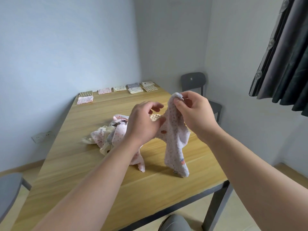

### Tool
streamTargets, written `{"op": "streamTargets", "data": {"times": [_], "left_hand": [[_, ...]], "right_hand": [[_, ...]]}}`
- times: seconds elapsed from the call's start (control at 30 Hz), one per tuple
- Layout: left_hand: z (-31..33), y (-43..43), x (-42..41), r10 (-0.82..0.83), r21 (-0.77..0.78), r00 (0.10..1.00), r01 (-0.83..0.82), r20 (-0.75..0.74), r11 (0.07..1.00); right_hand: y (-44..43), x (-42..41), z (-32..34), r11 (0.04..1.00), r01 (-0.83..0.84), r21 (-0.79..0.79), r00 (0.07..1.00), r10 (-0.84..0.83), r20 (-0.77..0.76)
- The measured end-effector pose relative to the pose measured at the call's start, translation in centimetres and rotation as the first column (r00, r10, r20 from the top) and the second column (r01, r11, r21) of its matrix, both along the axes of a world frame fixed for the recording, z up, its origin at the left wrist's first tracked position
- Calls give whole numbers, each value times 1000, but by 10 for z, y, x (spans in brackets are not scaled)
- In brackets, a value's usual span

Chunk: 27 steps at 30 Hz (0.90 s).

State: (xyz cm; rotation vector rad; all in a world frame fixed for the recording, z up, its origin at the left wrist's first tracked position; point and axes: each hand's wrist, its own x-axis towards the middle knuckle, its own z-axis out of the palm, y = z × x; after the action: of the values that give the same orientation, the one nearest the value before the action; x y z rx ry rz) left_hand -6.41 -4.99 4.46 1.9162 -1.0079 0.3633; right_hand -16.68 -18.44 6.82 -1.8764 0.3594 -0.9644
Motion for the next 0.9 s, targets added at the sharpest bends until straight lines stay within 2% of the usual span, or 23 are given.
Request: {"op": "streamTargets", "data": {"times": [0.03, 0.1, 0.17, 0.23, 0.33, 0.5, 0.67, 0.73, 0.83, 0.9], "left_hand": [[-3, -2, 0, -19, 40, 999, 21, -39, 999], [-5, -6, -3, -155, 89, 958, 181, -242, 980], [-8, -11, -7, -329, -2, 829, 368, -452, 930], [-12, -16, -11, -421, -126, 720, 427, -552, 896], [-20, -19, -10, -372, -101, 752, 382, -545, 919], [-34, -20, 10, -133, 155, 908, 209, -397, 966], [-31, -16, 19, 7, 256, 952, 75, -305, 964], [-26, -14, 23, 89, 239, 961, -24, -263, 971], [-15, -11, 26, 158, 107, 954, -135, -254, 985], [-10, -9, 26, 170, 42, 953, -165, -250, 985]], "right_hand": [[-1, -1, 2, 1000, -21, 16, 1000, 21, -9], [-2, -5, 5, 997, -70, 38, 997, 71, -23], [-4, -9, 7, 992, -113, 50, 993, 115, -36], [-7, -13, 6, 988, -137, 72, 989, 140, -40], [-16, -17, 2, 991, -106, 88, 993, 109, -40], [-42, -23, -8, 993, 26, 113, 999, -22, -38], [-71, -31, -19, 976, 205, 78, 977, -200, -73], [-80, -32, -25, 962, 254, 100, 965, -246, -92], [-89, -35, -29, 926, 371, 76, 926, -362, -108], [-91, -38, -30, 918, 379, 115, 923, -367, -113]]}}
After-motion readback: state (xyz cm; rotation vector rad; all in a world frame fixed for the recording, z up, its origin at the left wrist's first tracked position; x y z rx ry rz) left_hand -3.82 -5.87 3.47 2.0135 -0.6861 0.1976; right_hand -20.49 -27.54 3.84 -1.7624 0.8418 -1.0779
